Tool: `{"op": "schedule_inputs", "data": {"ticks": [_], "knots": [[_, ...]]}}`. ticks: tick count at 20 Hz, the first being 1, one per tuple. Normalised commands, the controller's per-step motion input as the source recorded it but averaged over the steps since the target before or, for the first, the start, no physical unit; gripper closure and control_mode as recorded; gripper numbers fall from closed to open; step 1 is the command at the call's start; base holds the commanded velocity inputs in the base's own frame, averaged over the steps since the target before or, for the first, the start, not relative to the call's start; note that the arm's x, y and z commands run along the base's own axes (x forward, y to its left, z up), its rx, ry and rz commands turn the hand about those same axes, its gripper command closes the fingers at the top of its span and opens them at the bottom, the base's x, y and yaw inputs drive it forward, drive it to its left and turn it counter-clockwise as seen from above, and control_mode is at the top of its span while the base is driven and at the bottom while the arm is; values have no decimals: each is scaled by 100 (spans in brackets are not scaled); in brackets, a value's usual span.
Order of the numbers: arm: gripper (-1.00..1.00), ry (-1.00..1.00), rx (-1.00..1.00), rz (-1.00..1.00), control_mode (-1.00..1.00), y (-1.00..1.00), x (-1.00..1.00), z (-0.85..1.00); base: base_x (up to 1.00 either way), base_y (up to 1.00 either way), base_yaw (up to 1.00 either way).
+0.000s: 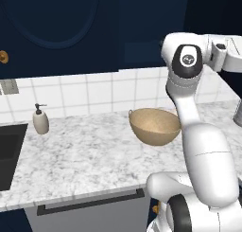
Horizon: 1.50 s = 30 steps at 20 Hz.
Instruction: Open the cabinet, pick up the bread from the cabinet and place it in the basket. Then move the basket to the dining counter.
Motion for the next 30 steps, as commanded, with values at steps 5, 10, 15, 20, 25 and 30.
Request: {"op": "schedule_inputs", "data": {"ticks": [5, 10, 15, 20, 25, 30], "knots": [[-100, 0, 10, 22, -100, -52, 26, -2, 0, 0, 0], [-100, 0, 5, 18, -100, -36, 31, -2, 0, 0, 0], [-100, 0, 3, 17, -100, -27, 18, -6, 0, 0, 0], [-100, 0, 0, 9, -100, 46, -1, -2, 0, 0, 0], [-100, 2, 6, 27, -100, 69, -2, 0, 0, 0, 0], [-100, 10, 11, 32, -100, 52, 0, 0, 0, 0, 0]]}}
